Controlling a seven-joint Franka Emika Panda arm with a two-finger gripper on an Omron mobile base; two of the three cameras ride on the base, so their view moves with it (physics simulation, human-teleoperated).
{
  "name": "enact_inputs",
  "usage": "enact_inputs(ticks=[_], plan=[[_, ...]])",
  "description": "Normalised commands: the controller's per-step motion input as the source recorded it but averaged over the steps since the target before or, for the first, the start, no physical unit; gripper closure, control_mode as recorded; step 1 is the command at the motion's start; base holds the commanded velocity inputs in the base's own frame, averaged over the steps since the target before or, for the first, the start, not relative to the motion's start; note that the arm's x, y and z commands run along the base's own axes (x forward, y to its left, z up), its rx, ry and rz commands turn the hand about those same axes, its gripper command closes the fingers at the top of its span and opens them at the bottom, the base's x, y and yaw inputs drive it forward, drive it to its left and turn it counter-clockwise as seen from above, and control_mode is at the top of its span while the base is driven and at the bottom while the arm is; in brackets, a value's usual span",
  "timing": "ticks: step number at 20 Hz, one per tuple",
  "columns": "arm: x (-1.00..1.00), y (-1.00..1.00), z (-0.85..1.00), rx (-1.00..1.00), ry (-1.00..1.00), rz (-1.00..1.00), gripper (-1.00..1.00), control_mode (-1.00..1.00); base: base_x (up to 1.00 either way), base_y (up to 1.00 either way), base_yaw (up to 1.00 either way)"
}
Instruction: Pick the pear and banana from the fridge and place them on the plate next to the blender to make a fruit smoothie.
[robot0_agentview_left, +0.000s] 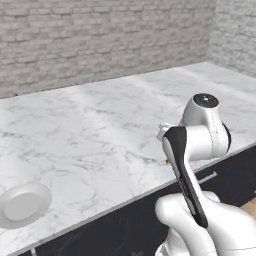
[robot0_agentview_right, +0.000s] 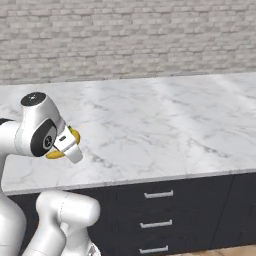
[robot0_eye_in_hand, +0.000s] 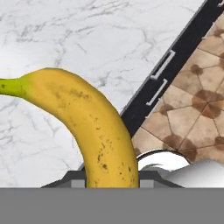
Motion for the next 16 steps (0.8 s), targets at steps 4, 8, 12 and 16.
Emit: enact_inputs(ticks=[4, 8, 12, 16], plan=[[0.0, 0.0, 0.0, 0.0, 0.0, 0.0, 1.0, 1.0, -1.0, 0.01, 0.25], [0.0, 0.0, 0.0, 0.0, 0.0, 0.0, 1.0, 1.0, -0.45, 0.55, 0.27], [0.0, 0.0, 0.0, 0.0, 0.0, 0.0, 1.0, 1.0, 0.2, 1.0, 0.31], [0.0, 0.0, 0.0, 0.0, 0.0, 0.0, 1.0, 1.0, 0.21, 1.0, 0.33]])
